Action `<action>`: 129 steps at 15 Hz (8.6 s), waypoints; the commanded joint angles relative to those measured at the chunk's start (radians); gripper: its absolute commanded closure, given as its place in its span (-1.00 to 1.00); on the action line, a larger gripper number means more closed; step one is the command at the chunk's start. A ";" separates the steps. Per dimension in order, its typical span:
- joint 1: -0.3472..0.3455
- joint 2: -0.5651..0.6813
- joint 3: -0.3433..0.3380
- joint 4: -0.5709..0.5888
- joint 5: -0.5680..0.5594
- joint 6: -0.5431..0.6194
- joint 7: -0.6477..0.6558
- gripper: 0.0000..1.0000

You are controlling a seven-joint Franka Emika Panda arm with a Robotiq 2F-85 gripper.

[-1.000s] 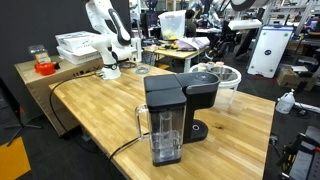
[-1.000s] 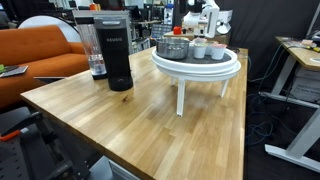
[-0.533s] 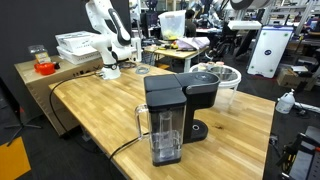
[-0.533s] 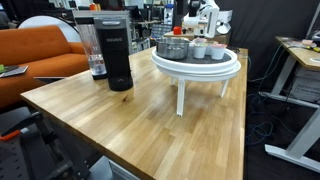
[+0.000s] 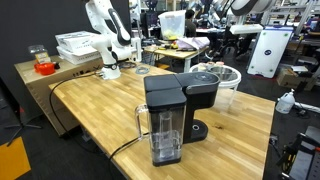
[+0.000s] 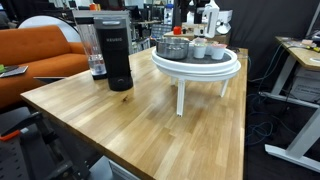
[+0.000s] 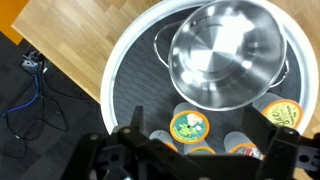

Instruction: Put the white object into the silver pot.

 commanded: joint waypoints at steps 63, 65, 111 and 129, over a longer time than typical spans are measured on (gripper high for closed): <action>-0.031 0.260 0.011 0.286 0.021 -0.046 -0.119 0.45; -0.032 0.256 0.008 0.286 0.018 -0.043 -0.119 0.45; -0.002 -0.046 0.058 -0.069 0.079 -0.084 -0.216 -0.19; -0.041 -0.261 0.012 -0.184 0.098 -0.098 -0.263 -1.00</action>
